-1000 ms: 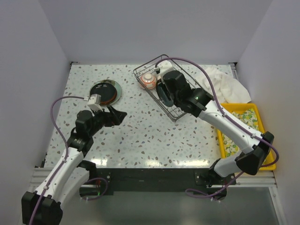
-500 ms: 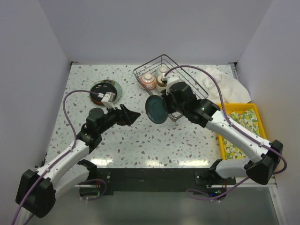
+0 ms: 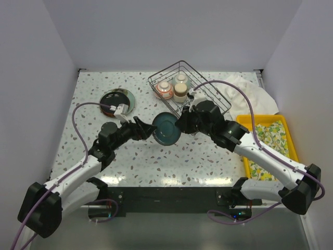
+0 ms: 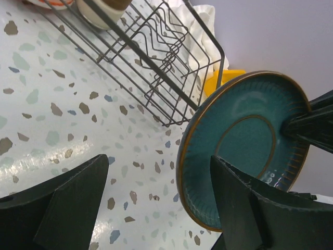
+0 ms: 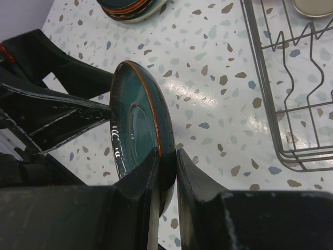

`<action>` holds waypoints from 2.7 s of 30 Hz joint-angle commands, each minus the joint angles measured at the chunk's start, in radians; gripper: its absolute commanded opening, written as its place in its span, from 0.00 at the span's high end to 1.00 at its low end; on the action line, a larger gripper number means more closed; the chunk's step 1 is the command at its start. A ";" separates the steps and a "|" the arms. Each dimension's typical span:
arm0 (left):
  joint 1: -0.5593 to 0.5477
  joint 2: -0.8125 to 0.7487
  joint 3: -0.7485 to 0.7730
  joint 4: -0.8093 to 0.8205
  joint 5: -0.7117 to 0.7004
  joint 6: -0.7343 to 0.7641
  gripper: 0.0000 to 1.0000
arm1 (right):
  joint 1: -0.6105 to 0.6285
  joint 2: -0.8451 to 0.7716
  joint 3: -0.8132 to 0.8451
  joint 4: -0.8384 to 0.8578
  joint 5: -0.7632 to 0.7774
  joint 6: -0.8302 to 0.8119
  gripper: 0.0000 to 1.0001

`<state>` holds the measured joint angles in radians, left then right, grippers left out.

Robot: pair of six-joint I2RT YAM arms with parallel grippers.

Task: Unload the mixed dishes from the dish rack
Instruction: Pick up the plate from the dish rack, then place the plate at the center of the board.

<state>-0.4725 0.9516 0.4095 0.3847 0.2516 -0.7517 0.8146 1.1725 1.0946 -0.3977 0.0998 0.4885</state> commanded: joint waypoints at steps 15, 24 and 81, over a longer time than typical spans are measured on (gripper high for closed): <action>-0.040 0.052 -0.144 0.276 0.074 -0.247 0.40 | -0.048 -0.097 -0.130 0.252 -0.083 0.228 1.00; -0.071 0.087 -0.172 0.370 0.087 -0.322 0.55 | -0.074 -0.112 -0.180 0.292 -0.097 0.278 1.00; 0.564 0.495 0.379 -0.035 -0.114 -0.261 1.00 | -0.098 -0.409 -0.248 -0.084 0.084 -0.080 0.02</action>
<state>0.0601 1.3972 0.7006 0.3305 0.1417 -1.0462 0.7185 0.7822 0.8150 -0.4580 0.1421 0.4690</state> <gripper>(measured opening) 0.194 0.983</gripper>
